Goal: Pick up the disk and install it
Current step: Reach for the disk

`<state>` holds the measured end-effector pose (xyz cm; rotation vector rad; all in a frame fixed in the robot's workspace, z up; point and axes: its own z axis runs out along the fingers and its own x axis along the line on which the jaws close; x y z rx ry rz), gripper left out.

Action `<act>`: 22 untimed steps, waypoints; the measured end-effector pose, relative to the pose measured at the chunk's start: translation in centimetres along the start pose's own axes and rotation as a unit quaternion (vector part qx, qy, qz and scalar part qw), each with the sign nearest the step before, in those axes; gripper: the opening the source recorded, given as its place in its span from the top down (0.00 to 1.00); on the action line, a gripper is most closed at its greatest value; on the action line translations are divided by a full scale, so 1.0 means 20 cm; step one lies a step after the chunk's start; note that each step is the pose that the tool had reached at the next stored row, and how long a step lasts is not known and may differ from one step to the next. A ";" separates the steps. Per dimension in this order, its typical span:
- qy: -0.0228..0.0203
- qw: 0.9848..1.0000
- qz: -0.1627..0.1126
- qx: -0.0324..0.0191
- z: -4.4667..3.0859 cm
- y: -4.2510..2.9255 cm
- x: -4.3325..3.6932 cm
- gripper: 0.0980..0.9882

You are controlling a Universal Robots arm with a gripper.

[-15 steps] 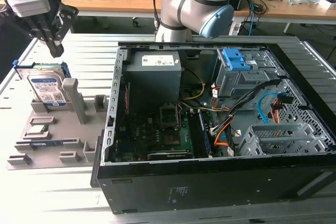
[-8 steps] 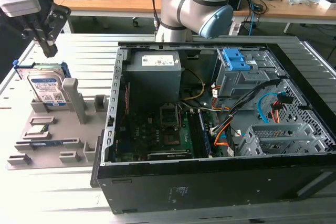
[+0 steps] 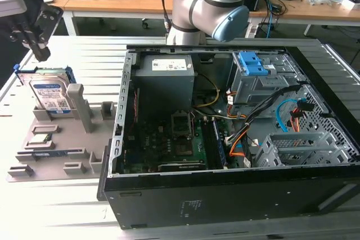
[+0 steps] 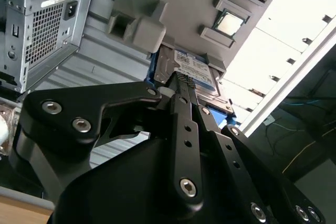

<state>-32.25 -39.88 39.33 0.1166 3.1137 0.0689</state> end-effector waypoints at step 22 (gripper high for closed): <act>0.000 1.000 0.000 0.000 -0.008 -0.015 0.326 0.99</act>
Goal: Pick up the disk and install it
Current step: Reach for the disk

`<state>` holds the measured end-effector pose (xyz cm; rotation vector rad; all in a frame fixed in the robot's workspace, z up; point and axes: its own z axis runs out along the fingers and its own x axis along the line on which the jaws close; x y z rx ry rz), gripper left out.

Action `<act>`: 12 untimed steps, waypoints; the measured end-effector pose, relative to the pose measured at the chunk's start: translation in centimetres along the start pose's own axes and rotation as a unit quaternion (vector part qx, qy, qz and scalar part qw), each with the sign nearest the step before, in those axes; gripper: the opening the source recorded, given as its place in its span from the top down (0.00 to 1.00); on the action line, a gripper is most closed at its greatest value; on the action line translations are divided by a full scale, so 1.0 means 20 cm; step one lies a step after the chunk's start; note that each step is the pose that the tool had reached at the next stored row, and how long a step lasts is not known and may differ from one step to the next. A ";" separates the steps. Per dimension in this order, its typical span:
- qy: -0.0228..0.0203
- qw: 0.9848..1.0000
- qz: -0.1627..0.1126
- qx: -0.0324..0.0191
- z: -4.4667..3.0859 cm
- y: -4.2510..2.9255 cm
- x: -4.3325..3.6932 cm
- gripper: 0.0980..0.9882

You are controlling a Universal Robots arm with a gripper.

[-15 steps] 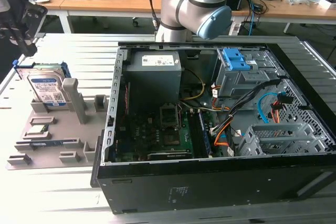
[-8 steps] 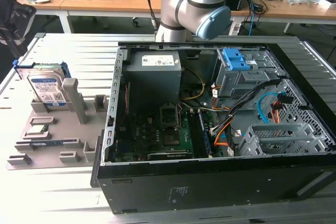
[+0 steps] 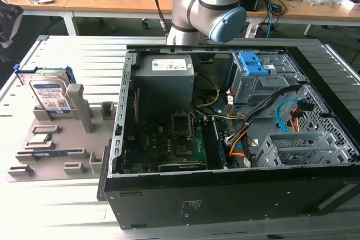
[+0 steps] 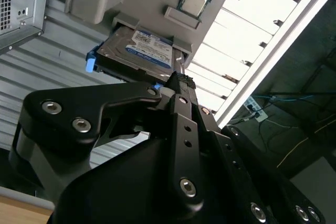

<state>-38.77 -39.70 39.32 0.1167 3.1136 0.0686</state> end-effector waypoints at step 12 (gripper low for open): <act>0.000 1.000 0.000 0.000 -0.005 -0.014 0.181 0.99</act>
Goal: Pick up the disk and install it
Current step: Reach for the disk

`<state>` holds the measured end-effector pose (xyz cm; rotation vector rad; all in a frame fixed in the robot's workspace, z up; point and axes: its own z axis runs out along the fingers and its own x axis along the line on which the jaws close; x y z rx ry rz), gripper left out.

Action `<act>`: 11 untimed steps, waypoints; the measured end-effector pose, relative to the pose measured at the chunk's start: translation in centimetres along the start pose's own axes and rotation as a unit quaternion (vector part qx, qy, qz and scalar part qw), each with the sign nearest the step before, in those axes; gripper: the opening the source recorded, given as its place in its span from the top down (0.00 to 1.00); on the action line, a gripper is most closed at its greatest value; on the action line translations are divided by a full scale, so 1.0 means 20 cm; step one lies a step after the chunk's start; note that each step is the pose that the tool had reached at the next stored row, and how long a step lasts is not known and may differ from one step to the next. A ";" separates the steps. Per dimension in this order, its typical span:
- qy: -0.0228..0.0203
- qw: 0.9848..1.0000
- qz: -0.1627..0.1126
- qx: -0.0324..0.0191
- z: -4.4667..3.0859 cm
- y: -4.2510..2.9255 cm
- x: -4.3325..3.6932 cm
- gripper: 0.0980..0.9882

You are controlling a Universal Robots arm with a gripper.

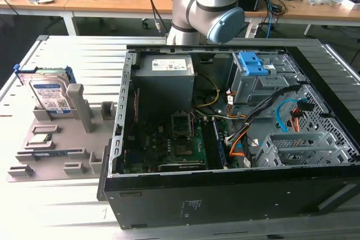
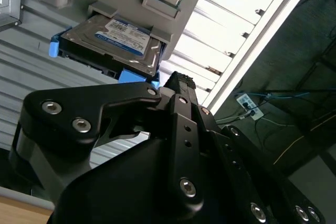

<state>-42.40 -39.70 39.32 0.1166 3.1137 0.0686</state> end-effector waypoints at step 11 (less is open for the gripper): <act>0.000 1.000 0.000 0.000 -0.003 -0.009 0.121 0.99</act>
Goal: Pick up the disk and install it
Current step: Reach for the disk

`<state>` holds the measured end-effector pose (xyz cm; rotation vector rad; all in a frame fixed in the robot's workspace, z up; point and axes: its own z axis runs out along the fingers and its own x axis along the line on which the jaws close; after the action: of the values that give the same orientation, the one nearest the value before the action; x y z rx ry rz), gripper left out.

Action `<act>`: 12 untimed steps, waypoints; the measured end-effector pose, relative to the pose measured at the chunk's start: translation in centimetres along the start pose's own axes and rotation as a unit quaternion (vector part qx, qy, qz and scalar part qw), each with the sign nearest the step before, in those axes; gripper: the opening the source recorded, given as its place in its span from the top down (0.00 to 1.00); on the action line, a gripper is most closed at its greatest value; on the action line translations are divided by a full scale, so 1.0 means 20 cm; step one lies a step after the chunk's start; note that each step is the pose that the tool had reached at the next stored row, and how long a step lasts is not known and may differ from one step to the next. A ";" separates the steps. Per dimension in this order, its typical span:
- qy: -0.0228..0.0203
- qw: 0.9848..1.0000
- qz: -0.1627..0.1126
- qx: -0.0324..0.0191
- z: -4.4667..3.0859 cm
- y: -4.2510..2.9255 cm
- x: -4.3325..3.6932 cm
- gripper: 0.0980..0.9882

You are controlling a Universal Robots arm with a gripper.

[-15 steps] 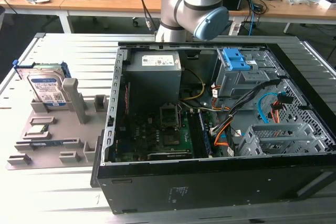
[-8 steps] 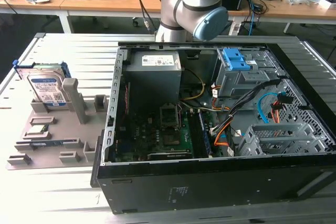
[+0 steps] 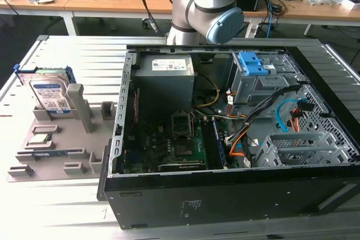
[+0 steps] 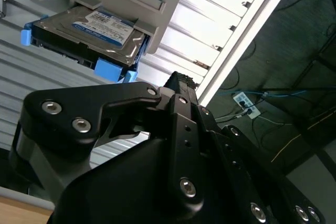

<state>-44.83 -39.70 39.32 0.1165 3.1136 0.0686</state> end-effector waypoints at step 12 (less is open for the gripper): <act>0.002 1.000 0.000 0.001 0.008 0.026 -0.310 0.99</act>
<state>-38.60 -39.63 39.32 0.1167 3.1177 0.0666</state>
